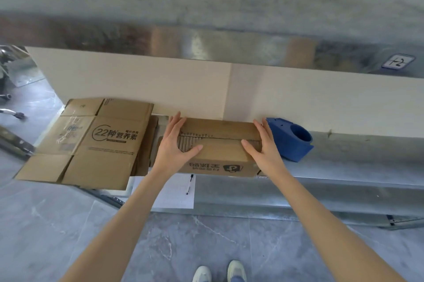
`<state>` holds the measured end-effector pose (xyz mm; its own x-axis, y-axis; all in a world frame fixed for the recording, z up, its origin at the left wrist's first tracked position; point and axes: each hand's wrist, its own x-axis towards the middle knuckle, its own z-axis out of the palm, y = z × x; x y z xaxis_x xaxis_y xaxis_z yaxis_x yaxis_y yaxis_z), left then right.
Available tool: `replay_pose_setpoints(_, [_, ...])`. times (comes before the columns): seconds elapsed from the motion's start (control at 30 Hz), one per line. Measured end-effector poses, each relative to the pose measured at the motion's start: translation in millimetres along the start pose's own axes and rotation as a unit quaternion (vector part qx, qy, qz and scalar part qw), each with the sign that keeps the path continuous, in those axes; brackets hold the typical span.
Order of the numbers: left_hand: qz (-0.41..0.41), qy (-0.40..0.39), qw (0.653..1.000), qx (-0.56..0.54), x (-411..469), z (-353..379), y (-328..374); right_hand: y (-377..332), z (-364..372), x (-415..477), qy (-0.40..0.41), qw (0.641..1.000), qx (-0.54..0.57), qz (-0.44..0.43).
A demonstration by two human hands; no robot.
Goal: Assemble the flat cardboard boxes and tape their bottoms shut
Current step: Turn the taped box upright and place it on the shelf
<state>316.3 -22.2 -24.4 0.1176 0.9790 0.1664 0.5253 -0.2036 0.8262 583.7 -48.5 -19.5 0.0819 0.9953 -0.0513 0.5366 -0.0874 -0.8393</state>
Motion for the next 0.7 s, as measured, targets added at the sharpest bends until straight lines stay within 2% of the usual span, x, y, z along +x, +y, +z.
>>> replay_pose_setpoints(0.17, [-0.032,-0.008,0.999,0.003,-1,3,-6,4,2,2,0.002,1.000,0.006,0.008])
replay_pose_setpoints(0.47, [-0.023,0.022,0.999,-0.023,-2,7,-8,8,7,0,0.037,0.998,0.047,-0.021])
replay_pose_setpoints(0.7, [-0.024,0.039,0.999,-0.024,-2,10,-10,15,13,3,0.065,0.996,0.030,-0.045])
